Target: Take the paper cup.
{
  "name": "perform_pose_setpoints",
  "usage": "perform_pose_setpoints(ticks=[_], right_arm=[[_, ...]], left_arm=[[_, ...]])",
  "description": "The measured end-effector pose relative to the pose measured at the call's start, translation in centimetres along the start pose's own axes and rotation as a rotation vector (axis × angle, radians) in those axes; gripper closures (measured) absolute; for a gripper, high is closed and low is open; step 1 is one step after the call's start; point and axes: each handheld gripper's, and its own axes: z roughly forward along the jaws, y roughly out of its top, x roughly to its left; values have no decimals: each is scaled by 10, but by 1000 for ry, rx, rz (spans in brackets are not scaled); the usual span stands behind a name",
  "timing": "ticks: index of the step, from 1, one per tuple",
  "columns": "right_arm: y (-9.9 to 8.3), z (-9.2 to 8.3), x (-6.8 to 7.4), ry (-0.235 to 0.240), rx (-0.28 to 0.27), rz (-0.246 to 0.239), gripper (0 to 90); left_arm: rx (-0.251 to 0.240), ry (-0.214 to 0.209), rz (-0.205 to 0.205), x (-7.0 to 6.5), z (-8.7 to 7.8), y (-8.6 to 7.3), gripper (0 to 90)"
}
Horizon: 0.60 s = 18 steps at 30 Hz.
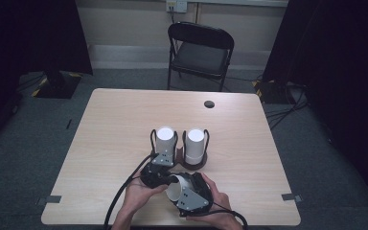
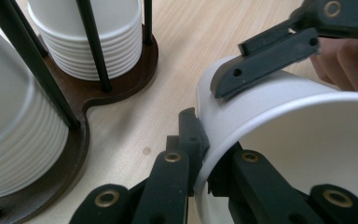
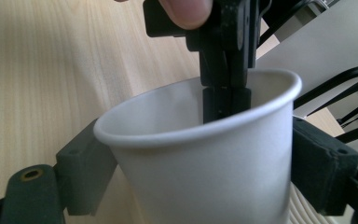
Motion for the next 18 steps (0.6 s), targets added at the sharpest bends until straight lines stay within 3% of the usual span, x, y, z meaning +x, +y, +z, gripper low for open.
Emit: perform_pose_setpoints(ticks=[18], right_arm=[[1, -1, 0, -11, -12, 17, 199]], left_arm=[[16, -4, -5, -2, 5, 2, 859]])
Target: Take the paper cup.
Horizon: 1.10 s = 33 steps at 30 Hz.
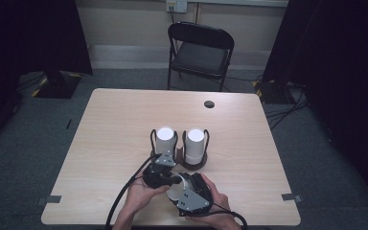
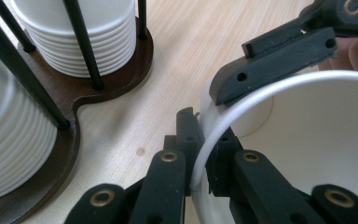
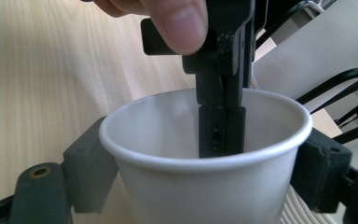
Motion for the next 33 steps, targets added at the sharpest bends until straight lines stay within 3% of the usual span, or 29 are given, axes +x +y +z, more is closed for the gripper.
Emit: perform_pose_setpoints(ticks=[11, 26, 33], right_arm=[[-1, -1, -2, 8, -12, 20, 232], [-10, -7, -11, 4, -52, 131, 238], [-11, -7, -14, 4, -57, 169, 239]], left_arm=[[-36, 2, -12, 1, -1, -3, 840], [-87, 10, -49, 2, -2, -9, 765], [-148, 73, -61, 0, -5, -14, 677]])
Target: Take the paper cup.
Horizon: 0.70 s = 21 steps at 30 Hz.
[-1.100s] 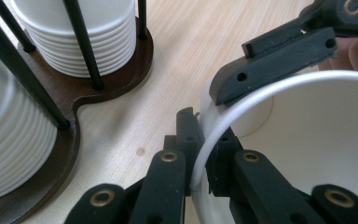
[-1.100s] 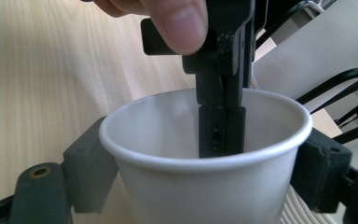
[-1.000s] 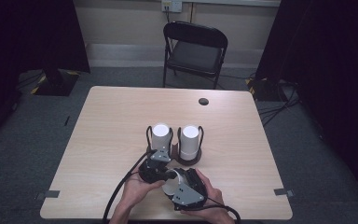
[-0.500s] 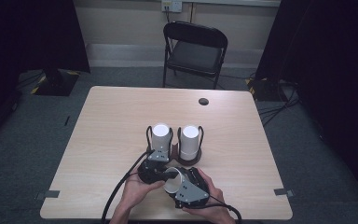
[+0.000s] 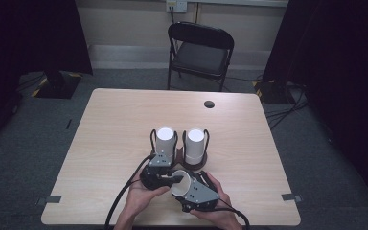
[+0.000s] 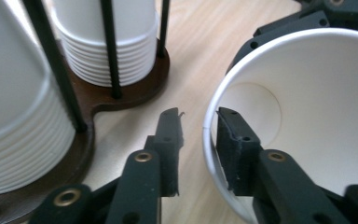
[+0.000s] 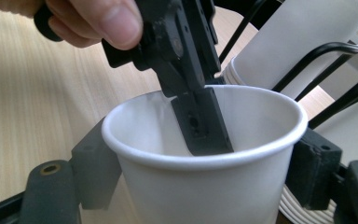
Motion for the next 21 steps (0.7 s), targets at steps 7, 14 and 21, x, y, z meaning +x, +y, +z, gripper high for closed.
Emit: perform_pose_setpoints(ticks=[7, 14, 21], right_arm=[[-1, 0, -6, -2, 2, 53, 239], [-6, 1, -10, 2, 12, 92, 239], [-13, -3, -17, -17, 7, 141, 238]], left_arm=[[-73, 39, -6, 1, -7, -1, 586], [-146, 62, 20, 0, -9, -7, 393], [-186, 96, 38, 0, -13, -10, 320]])
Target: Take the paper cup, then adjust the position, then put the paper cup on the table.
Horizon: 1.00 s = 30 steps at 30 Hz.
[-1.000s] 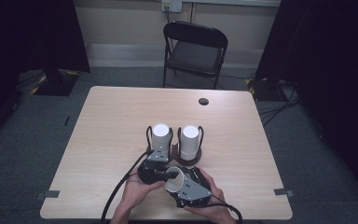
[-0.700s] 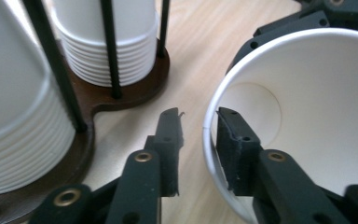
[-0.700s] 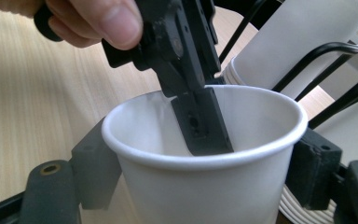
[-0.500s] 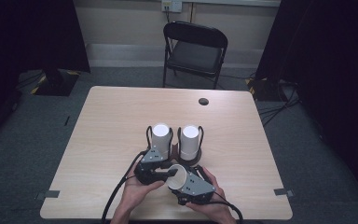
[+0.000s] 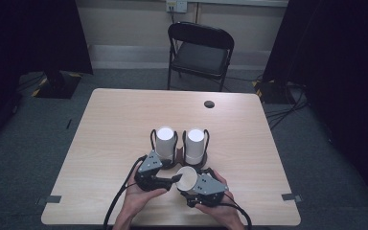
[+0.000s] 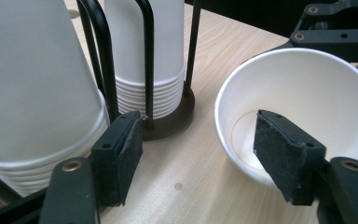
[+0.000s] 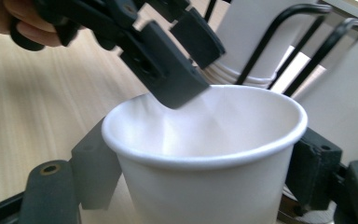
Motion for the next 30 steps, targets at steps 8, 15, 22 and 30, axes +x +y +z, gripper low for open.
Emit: perform_pose_setpoints(ticks=[8, 15, 22, 30], right_arm=[[-4, -2, -5, -20, -1, 41, 239], [-10, -9, -16, -35, -19, 105, 239], [-15, -13, -24, -54, -29, 160, 240], [-19, -18, -32, -66, -53, 215, 241]], left_arm=[[-54, 30, -30, 4, -7, -8, 284], [-71, 64, -37, 7, -12, -14, 253], [-96, 104, -60, 10, -16, -23, 204], [-133, 152, -85, 15, -20, -34, 162]])
